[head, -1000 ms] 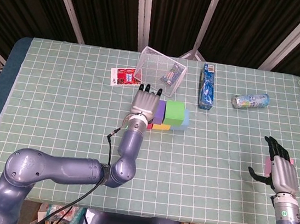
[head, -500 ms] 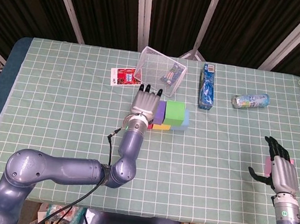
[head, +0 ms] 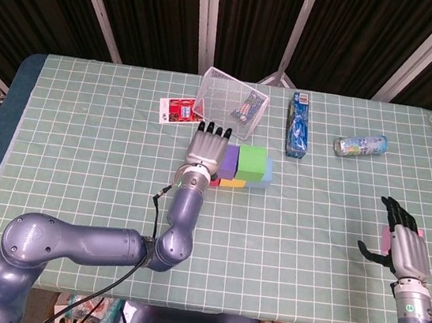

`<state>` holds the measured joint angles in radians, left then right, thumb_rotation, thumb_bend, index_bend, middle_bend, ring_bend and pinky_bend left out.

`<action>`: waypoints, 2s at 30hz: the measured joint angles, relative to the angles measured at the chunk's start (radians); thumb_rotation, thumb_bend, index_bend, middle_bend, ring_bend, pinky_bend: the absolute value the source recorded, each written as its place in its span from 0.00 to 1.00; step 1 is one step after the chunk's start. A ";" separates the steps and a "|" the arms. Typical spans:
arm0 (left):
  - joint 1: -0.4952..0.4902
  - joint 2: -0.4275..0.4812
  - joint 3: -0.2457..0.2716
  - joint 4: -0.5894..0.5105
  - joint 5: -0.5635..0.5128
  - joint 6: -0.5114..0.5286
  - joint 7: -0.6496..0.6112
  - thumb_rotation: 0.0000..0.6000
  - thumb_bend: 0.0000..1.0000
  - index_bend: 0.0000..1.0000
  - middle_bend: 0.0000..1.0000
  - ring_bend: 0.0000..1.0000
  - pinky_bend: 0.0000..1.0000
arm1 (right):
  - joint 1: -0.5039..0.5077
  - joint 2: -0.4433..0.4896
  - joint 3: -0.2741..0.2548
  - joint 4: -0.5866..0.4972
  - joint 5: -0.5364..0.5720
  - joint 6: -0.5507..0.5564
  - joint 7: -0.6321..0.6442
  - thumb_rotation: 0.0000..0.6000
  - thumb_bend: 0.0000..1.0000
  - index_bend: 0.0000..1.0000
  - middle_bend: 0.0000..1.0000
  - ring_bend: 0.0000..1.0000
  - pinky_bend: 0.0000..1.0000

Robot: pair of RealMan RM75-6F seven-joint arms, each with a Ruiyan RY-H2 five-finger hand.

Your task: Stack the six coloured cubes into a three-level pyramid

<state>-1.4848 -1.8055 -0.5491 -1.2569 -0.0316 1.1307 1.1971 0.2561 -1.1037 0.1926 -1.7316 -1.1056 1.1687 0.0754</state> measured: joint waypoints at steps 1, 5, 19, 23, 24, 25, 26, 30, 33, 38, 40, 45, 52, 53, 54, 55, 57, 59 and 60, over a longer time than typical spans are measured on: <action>0.003 0.004 0.000 -0.008 0.001 0.003 -0.001 1.00 0.22 0.00 0.08 0.00 0.03 | 0.000 0.000 0.000 0.000 -0.001 0.000 0.000 1.00 0.30 0.00 0.00 0.00 0.00; 0.017 0.020 -0.002 -0.033 0.018 0.014 -0.020 1.00 0.22 0.00 0.08 0.00 0.03 | -0.001 -0.001 -0.001 -0.003 -0.005 0.002 0.001 1.00 0.30 0.00 0.00 0.00 0.00; 0.035 -0.007 0.014 -0.031 0.137 -0.020 -0.138 1.00 0.23 0.00 0.08 0.00 0.03 | -0.001 0.003 0.002 -0.015 -0.012 0.011 0.002 1.00 0.30 0.00 0.00 0.00 0.00; 0.024 -0.022 0.017 -0.014 0.136 -0.028 -0.137 1.00 0.26 0.00 0.08 0.00 0.03 | -0.002 0.004 0.002 -0.015 -0.011 0.010 0.007 1.00 0.30 0.00 0.00 0.00 0.00; 0.021 -0.027 0.018 -0.007 0.138 -0.030 -0.138 1.00 0.27 0.00 0.08 0.00 0.03 | -0.002 0.004 0.003 -0.014 -0.011 0.010 0.009 1.00 0.30 0.00 0.00 0.00 0.00; 0.019 -0.030 0.018 -0.002 0.140 -0.031 -0.140 1.00 0.27 0.00 0.08 0.00 0.03 | -0.002 0.005 0.004 -0.014 -0.011 0.011 0.011 1.00 0.30 0.00 0.00 0.00 0.00; 0.017 -0.034 0.018 0.003 0.143 -0.033 -0.142 1.00 0.28 0.00 0.08 0.00 0.03 | -0.002 0.005 0.004 -0.014 -0.011 0.011 0.012 1.00 0.30 0.00 0.00 0.00 0.00; 0.007 -0.047 0.018 0.024 0.152 -0.039 -0.146 1.00 0.30 0.00 0.08 0.00 0.03 | -0.002 0.005 0.005 -0.013 -0.010 0.009 0.016 1.00 0.30 0.00 0.00 0.00 0.00; 0.002 -0.054 0.018 0.036 0.154 -0.043 -0.145 1.00 0.31 0.00 0.08 0.00 0.03 | -0.002 0.004 0.005 -0.012 -0.009 0.008 0.018 1.00 0.30 0.00 0.00 0.00 0.00; -0.003 -0.067 0.021 0.062 0.154 -0.053 -0.144 1.00 0.31 0.00 0.08 0.00 0.03 | -0.002 0.004 0.005 -0.011 -0.009 0.008 0.020 1.00 0.30 0.00 0.00 0.00 0.00; -0.006 -0.075 0.021 0.076 0.153 -0.058 -0.144 1.00 0.32 0.00 0.08 0.00 0.03 | -0.002 0.004 0.006 -0.010 -0.007 0.007 0.020 1.00 0.30 0.00 0.00 0.00 0.00; -0.015 -0.094 0.019 0.107 0.163 -0.075 -0.150 1.00 0.35 0.00 0.08 0.00 0.03 | -0.001 0.002 0.006 -0.006 -0.004 0.005 0.020 1.00 0.30 0.00 0.00 0.00 0.00; -0.021 -0.101 0.015 0.124 0.174 -0.081 -0.150 1.00 0.36 0.00 0.08 0.00 0.03 | 0.000 -0.001 0.004 -0.004 -0.003 0.001 0.022 1.00 0.30 0.00 0.00 0.00 0.00; -0.022 -0.102 0.015 0.125 0.175 -0.081 -0.151 1.00 0.36 0.00 0.08 0.00 0.03 | 0.000 -0.001 0.004 -0.004 -0.003 0.000 0.023 1.00 0.30 0.00 0.00 0.00 0.00; -0.022 -0.103 0.014 0.126 0.176 -0.081 -0.152 1.00 0.36 0.00 0.08 0.00 0.03 | 0.000 -0.001 0.004 -0.004 -0.003 0.000 0.023 1.00 0.30 0.00 0.00 0.00 0.00; -0.022 -0.104 0.014 0.126 0.176 -0.082 -0.152 1.00 0.36 0.00 0.08 0.00 0.03 | 0.000 -0.001 0.004 -0.004 -0.003 0.000 0.023 1.00 0.30 0.00 0.00 0.00 0.00; -0.021 -0.105 0.014 0.127 0.176 -0.083 -0.150 1.00 0.36 0.00 0.08 0.00 0.03 | 0.000 0.000 0.004 -0.006 -0.004 0.000 0.022 1.00 0.30 0.00 0.00 0.00 0.00; -0.021 -0.107 0.014 0.127 0.176 -0.083 -0.150 1.00 0.36 0.00 0.08 0.00 0.03 | 0.000 0.000 0.004 -0.007 -0.004 0.002 0.022 1.00 0.30 0.00 0.00 0.00 0.00; -0.021 -0.108 0.013 0.127 0.176 -0.084 -0.150 1.00 0.36 0.00 0.08 0.00 0.03 | 0.000 0.000 0.004 -0.007 -0.005 0.002 0.022 1.00 0.30 0.00 0.00 0.00 0.00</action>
<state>-1.5063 -1.9131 -0.5359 -1.1296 0.1446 1.0471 1.0475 0.2558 -1.1036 0.1969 -1.7382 -1.1102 1.1706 0.0971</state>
